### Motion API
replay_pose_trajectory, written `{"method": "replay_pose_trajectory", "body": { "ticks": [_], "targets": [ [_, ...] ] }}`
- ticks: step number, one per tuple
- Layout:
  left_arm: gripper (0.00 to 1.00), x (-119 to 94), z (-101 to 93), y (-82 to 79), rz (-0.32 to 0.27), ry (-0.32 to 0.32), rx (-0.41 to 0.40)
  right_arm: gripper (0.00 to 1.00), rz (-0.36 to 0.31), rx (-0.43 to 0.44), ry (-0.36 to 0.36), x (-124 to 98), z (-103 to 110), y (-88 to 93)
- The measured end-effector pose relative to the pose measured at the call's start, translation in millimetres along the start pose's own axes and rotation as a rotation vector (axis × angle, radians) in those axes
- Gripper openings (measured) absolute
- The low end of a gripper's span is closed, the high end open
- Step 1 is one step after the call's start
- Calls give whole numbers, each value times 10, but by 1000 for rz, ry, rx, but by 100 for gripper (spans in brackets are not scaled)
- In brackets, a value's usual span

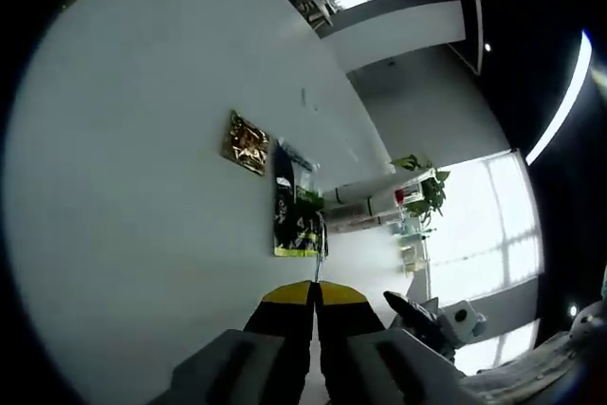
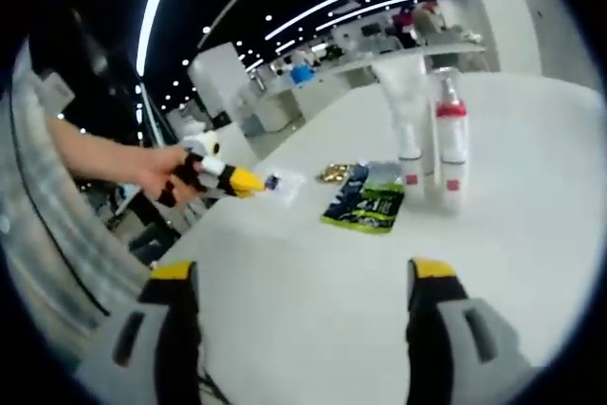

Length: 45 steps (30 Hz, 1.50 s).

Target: Arrange the skincare products in the storage area until every visible bottle or jar stands upright without overlapping.

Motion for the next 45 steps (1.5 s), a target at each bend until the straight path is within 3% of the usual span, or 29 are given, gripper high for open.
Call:
{"method": "replay_pose_trajectory", "body": {
  "ticks": [13, 27, 31, 40, 45],
  "targets": [
    [0, 196, 146, -217, 31, -48, -14, 90, 17, -16, 32, 33, -134, -68],
    [1, 340, 323, -324, 59, -95, -34, 88, 47, 14, 53, 41, -224, -14],
    [1, 393, 342, -318, 69, -105, -41, 88, 54, 26, 55, 42, -252, -18],
    [3, 405, 505, -254, 114, -193, -25, 87, 35, 67, 71, 12, -344, -86],
    [4, 402, 545, -223, 133, -209, -11, 87, 63, 45, 77, 4, -323, -13]
  ]
}}
Point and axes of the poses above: the point that each gripper's makers call its tool centre point, and the gripper's own axes: x roughly forward along the fingers, z roughly to its left, y roughly out of its underside, the point moved 4 cm from there along -x, roughly backward along the fingers, and after that the axes turned 9 degrees about x, right-handed, at the moved point
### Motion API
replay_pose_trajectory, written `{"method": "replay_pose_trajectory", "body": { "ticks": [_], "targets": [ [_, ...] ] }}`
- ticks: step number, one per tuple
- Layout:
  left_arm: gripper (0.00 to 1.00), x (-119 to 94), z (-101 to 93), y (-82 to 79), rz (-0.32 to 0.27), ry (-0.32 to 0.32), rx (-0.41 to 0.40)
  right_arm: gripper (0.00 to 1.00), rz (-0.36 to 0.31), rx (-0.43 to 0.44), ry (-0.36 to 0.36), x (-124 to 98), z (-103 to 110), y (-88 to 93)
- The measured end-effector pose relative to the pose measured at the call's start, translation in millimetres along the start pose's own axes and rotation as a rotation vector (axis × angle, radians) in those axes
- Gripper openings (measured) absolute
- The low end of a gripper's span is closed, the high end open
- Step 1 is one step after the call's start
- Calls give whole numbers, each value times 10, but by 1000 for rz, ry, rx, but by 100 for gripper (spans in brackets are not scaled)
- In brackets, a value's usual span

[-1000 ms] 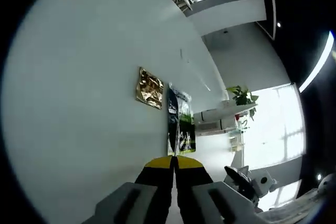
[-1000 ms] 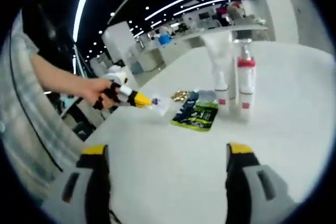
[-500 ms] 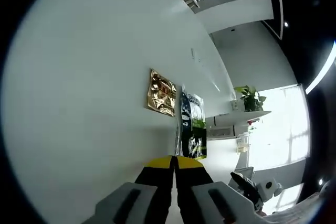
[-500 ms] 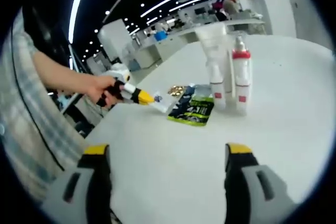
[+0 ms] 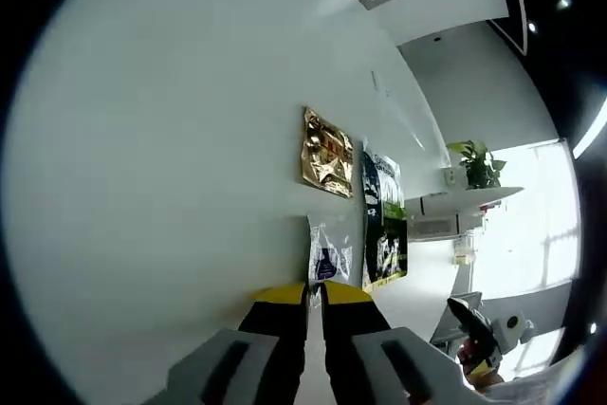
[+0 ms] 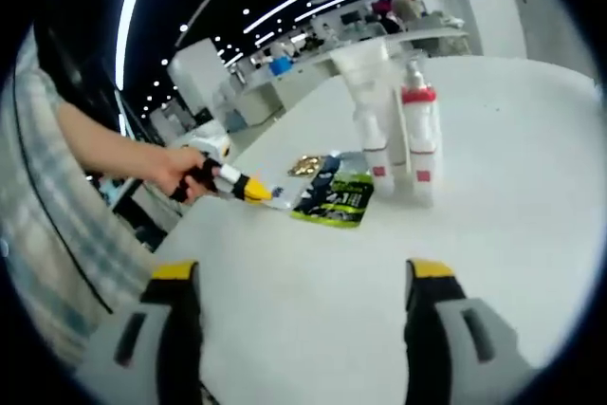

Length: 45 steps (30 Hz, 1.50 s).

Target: Arrange the skincare products in the storage area until every visible bottle or jar stands upright without overlapping.

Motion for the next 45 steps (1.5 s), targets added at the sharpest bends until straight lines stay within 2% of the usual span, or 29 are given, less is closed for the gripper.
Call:
{"method": "replay_pose_trajectory", "body": {
  "ticks": [5, 12, 24, 29, 32, 37, 39, 42, 45],
  "targets": [
    [4, 20, -20, -30, 4, -11, 21, 87, 22, 3, -6, 0, 5, 61],
    [6, 16, -23, -39, 20, -19, 14, 86, 17, 17, -11, 31, 16, 60],
    [6, -85, 90, -91, 44, -97, 26, 85, 33, 14, -26, 65, 56, 134],
    [5, -123, 117, -19, 23, -129, 25, 85, 37, 10, -26, 68, 49, 143],
    [2, -162, 139, 118, 28, -155, 54, 85, 34, 6, -33, 75, 66, 121],
    [8, -229, 140, 247, -23, -175, 61, 86, 27, -9, -50, 95, 139, 106],
    [14, -248, 151, 268, -50, -175, 85, 86, 32, -17, -56, 104, 170, 114],
    [19, -340, 48, 280, -142, -166, 89, 86, 36, -37, -68, 104, 228, 114],
    [21, -420, -183, 257, -262, -97, 97, 87, 43, -55, -77, 95, 281, 116]
  ]
}}
Point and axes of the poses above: the point that each gripper's makers call its tool centre point, and the gripper's own axes: x roughly forward along the fingers, z roughly to its left, y roughly out of its underside, the point moved 4 cm from there along -x, roughly backward along the fingers, and after that the axes turned 9 degrees about x, right-handed, at the moved point
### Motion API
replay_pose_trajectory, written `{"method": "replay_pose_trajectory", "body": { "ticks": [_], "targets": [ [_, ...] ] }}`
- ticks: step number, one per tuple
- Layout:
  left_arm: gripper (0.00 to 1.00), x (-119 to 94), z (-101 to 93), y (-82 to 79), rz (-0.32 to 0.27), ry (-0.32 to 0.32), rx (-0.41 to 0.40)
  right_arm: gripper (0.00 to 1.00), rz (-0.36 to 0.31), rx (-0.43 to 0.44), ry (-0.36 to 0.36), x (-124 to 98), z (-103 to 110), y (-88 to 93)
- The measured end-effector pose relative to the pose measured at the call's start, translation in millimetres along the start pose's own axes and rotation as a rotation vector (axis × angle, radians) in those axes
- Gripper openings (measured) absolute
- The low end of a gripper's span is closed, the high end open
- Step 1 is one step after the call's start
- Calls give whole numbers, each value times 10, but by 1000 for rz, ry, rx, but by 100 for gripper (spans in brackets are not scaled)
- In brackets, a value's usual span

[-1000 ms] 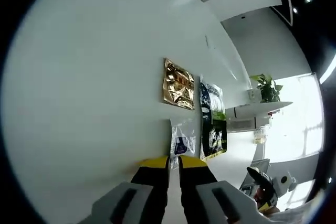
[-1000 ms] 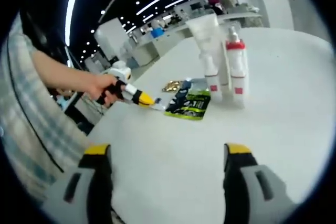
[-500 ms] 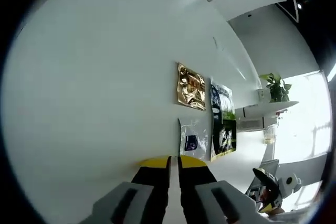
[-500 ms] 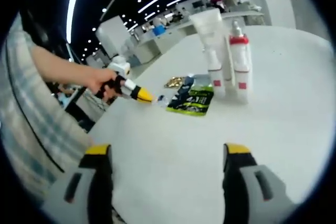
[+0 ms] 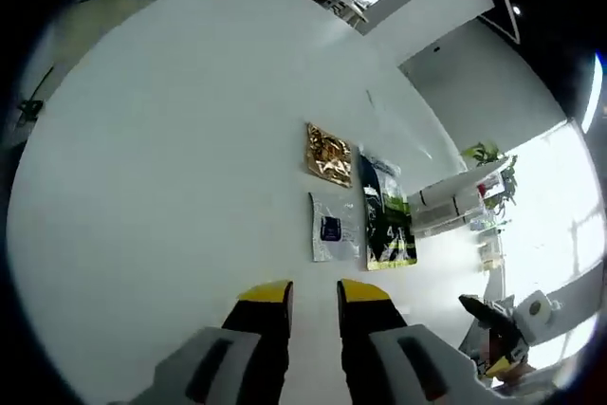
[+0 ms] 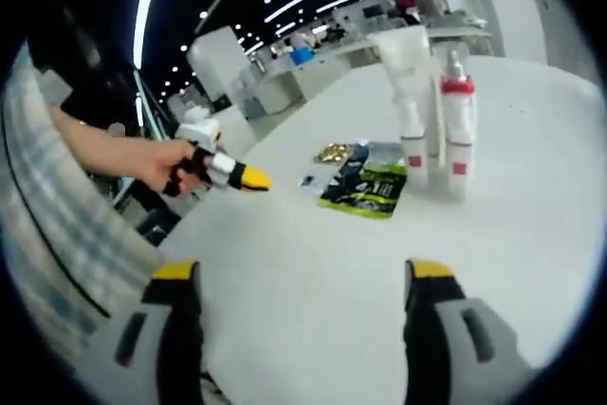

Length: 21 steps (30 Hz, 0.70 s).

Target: Arrange the skincare products in the storage area until every visible bottle or jar stands upright without overlapping.

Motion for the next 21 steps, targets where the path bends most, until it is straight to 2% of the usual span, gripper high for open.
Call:
{"method": "replay_pose_trajectory", "body": {
  "ticks": [4, 10, 12, 16, 19, 21],
  "targets": [
    [26, -143, -247, 29, -55, 29, 93, 88, 20, -42, -11, -2, 58, 6],
    [44, -418, -400, 60, -143, -39, 248, 89, 13, -82, -17, -39, 118, -76],
    [45, -536, -473, 76, -172, -34, 285, 89, 10, -93, -16, -51, 130, -109],
    [48, -773, -635, 73, -264, 1, 256, 90, -5, -106, -20, -85, 172, -170],
    [49, -930, -742, 78, -312, 7, 304, 90, -37, -116, -28, -135, 231, -246],
    [51, -1009, -811, 103, -330, 2, 362, 90, -89, -150, -27, -180, 278, -333]
  ]
}}
Point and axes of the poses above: the point that each gripper's makers call its tool centre point, and the gripper's own axes: x roughly forward along the fingers, z roughly to its left, y roughly out of its underside, the point moved 4 cm from there along -x, roughly backward along the fingers, and after that the axes turned 9 degrees about x, right-handed, at the moved point
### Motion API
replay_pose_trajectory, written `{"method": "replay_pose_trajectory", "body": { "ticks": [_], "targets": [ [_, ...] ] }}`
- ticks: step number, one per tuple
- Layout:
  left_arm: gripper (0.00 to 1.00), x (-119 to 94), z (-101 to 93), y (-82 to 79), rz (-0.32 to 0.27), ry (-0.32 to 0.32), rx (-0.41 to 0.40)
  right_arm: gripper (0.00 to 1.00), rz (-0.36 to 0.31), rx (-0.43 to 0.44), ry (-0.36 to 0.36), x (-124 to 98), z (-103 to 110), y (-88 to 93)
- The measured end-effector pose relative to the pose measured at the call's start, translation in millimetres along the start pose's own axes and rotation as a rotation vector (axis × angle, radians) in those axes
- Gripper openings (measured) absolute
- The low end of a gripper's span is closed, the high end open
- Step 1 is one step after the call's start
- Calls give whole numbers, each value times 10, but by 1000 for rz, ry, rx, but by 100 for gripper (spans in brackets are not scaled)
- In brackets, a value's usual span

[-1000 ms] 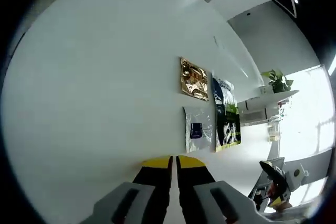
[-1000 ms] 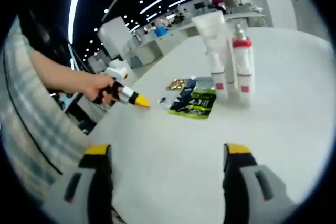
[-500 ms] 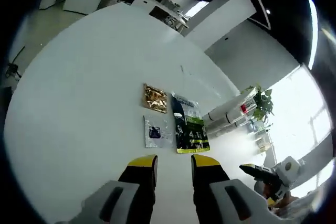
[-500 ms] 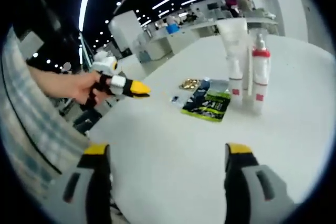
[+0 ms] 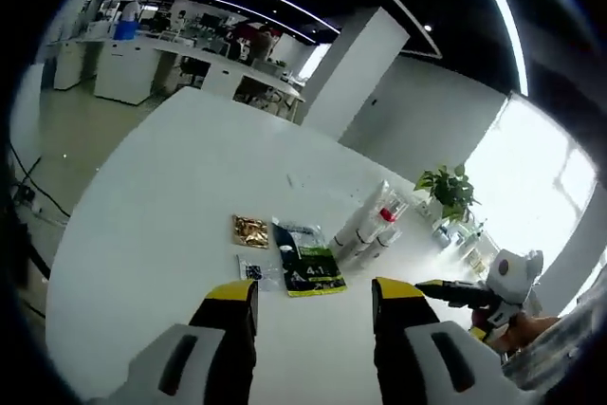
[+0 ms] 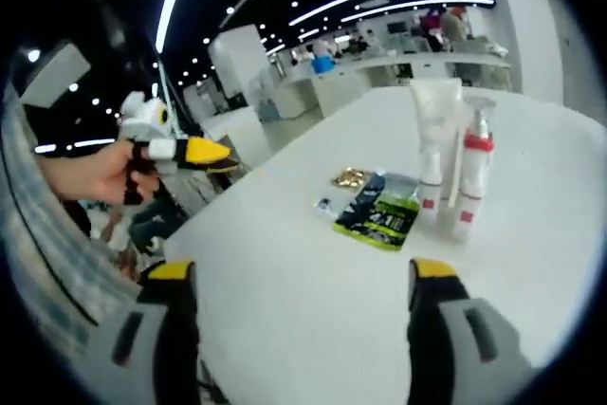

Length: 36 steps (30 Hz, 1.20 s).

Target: Arrange the skincare products in the storage area until every visible bottle or jar stands upright without overlapping.

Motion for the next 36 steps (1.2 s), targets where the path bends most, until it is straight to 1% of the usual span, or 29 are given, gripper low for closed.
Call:
{"method": "replay_pose_trajectory", "body": {
  "ticks": [1, 2, 3, 4, 5, 7, 10, 11, 12, 14, 18, 22, 24, 26, 30, 31, 33, 34, 35, 36],
  "targets": [
    [53, -17, -12, -3, -3, -2, 13, 90, -8, -4, 0, -10, 11, -17],
    [55, -56, -52, -5, -5, 1, 65, 89, -27, -15, 4, -50, 48, -67],
    [56, -99, -93, -17, -21, -1, 144, 89, -38, -22, 9, -69, 63, -95],
    [56, -126, -121, -17, -29, -3, 188, 89, -49, -29, 10, -87, 79, -123],
    [56, -159, -171, 4, -24, 2, 226, 89, -60, -34, 10, -111, 104, -153],
    [57, -200, -250, 35, -25, 16, 273, 90, -78, -34, 6, -143, 140, -197],
    [61, -249, -320, 53, -47, 16, 282, 91, -90, -27, 2, -169, 179, -230],
    [63, -260, -326, 52, -55, 7, 285, 91, -93, -25, 0, -179, 194, -238],
    [66, -272, -302, 50, -72, -17, 293, 92, -100, -25, -1, -194, 218, -248],
    [72, -306, -293, 65, -81, -34, 293, 93, -114, -24, -5, -229, 252, -252],
    [75, -415, -305, 109, -98, -48, 296, 95, -129, -28, -4, -309, 278, -211],
    [80, -523, -313, 164, -101, -58, 311, 99, -147, 19, 12, -365, 248, -143],
    [82, -601, -310, 193, -107, -72, 325, 99, -157, 36, 13, -390, 262, -113],
    [83, -674, -326, 216, -121, -67, 336, 99, -153, 40, 13, -409, 320, -99],
    [85, -805, -353, 244, -127, -62, 365, 99, -189, 27, 10, -474, 504, -150],
    [88, -848, -358, 236, -138, -59, 368, 99, -194, 25, 16, -488, 560, -159],
    [89, -918, -378, 211, -148, -57, 361, 99, -198, 21, 29, -533, 658, -193],
    [90, -989, -410, 180, -152, -55, 356, 99, -205, 15, 33, -594, 763, -236],
    [90, -1032, -438, 156, -164, -51, 353, 99, -218, 5, 32, -639, 833, -271],
    [91, -1091, -506, 96, -211, -41, 360, 99, -244, -14, 25, -680, 902, -314]
  ]
}}
Point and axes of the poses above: the point that each gripper's makers call its tool centre point, and the gripper's own axes: x roughly forward along the fingers, z roughly to its left, y roughly out of its underside, the point moved 4 cm from there along -x, roughly backward along the fingers, and after that the axes turned 9 degrees about x, right-handed, at the moved point
